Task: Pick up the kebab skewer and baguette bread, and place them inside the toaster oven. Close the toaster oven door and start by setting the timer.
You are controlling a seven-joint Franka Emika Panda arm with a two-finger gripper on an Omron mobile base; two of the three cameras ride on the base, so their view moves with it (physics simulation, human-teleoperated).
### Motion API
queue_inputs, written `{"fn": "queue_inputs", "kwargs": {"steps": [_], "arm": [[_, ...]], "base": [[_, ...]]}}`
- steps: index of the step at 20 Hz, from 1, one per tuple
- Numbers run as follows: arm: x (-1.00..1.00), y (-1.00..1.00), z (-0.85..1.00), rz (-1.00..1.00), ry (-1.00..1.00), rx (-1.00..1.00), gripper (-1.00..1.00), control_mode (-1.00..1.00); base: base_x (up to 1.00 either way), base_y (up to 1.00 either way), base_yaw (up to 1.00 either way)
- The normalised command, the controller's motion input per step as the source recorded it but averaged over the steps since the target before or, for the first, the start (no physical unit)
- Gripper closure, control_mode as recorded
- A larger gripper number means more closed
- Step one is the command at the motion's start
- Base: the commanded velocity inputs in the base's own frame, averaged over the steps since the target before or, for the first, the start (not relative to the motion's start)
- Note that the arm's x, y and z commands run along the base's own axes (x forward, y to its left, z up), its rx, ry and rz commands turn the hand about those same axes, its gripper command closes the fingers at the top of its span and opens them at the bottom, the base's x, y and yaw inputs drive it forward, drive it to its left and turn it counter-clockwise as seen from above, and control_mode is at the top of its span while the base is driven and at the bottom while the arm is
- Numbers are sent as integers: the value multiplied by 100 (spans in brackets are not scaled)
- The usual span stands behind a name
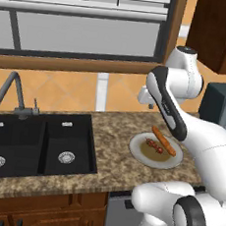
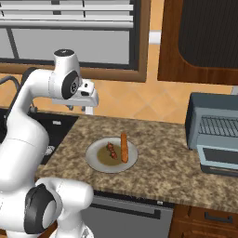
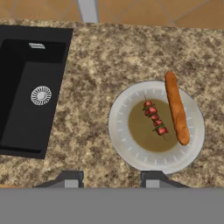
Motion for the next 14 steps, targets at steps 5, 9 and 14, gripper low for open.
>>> {"fn": "queue_inputs", "kwargs": {"steps": [5,9,14], "arm": [[0,0,0,0,0,0,-100,100],[0,0,0,0,0,0,-100,100],[0,0,0,0,0,0,-100,100]], "base": [[0,0,0],[-16,-14,0],[-2,-93,-5]]}}
